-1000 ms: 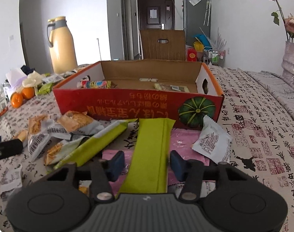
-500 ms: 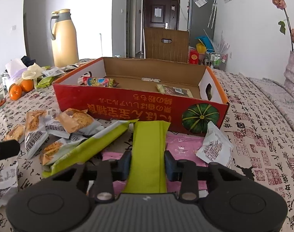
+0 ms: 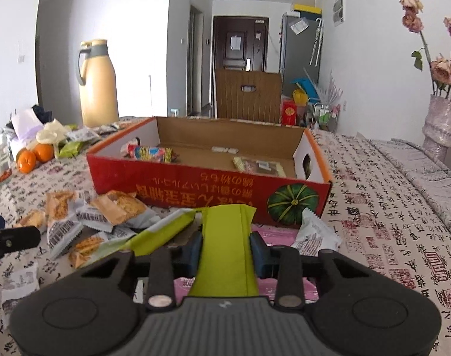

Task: Organize snacks
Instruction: 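Lift the green bar with the right gripper while the left gripper grasps a white cracker packet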

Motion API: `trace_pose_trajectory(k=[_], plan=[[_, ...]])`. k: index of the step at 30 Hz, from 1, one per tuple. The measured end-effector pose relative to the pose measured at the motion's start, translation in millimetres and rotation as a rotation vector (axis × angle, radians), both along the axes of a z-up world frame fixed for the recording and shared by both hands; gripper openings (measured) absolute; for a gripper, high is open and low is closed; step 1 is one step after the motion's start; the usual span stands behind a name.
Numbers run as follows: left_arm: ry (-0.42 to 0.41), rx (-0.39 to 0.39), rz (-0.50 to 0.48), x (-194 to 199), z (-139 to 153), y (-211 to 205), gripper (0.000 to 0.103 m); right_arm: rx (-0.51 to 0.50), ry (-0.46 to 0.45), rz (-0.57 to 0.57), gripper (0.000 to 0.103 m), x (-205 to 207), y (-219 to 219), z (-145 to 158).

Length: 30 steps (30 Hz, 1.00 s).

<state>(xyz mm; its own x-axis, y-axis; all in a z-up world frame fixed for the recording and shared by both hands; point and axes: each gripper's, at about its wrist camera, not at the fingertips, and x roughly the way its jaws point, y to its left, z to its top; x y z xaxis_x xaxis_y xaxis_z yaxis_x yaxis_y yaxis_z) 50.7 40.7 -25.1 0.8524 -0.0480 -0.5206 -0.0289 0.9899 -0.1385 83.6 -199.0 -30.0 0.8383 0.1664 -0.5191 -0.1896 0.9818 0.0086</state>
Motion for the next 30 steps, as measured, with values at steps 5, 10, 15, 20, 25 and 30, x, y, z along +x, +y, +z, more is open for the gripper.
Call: trace_pose_trajectory(k=[5, 10, 15, 20, 25, 30], plan=[[-0.001, -0.004, 0.002, -3, 2, 3, 0.103, 0.034, -0.017, -0.016, 0.033, -13, -6, 4], [0.011, 0.003, -0.018, -9, 0, 1, 0.103, 0.047, -0.022, -0.012, 0.033, -29, -9, 4], [0.038, 0.019, -0.049, -16, -5, -4, 0.103, 0.058, -0.031, -0.022, 0.033, -44, -13, 3], [0.092, 0.046, -0.078, -19, -19, -9, 0.103, 0.068, -0.04, -0.024, 0.033, -56, -15, 3], [0.133, 0.045, -0.091, -22, -31, -9, 0.101, 0.078, -0.045, -0.021, 0.033, -64, -15, 2], [0.116, 0.077, -0.108, -25, -31, -14, 0.064, 0.087, -0.049, -0.023, 0.033, -66, -16, 2]])
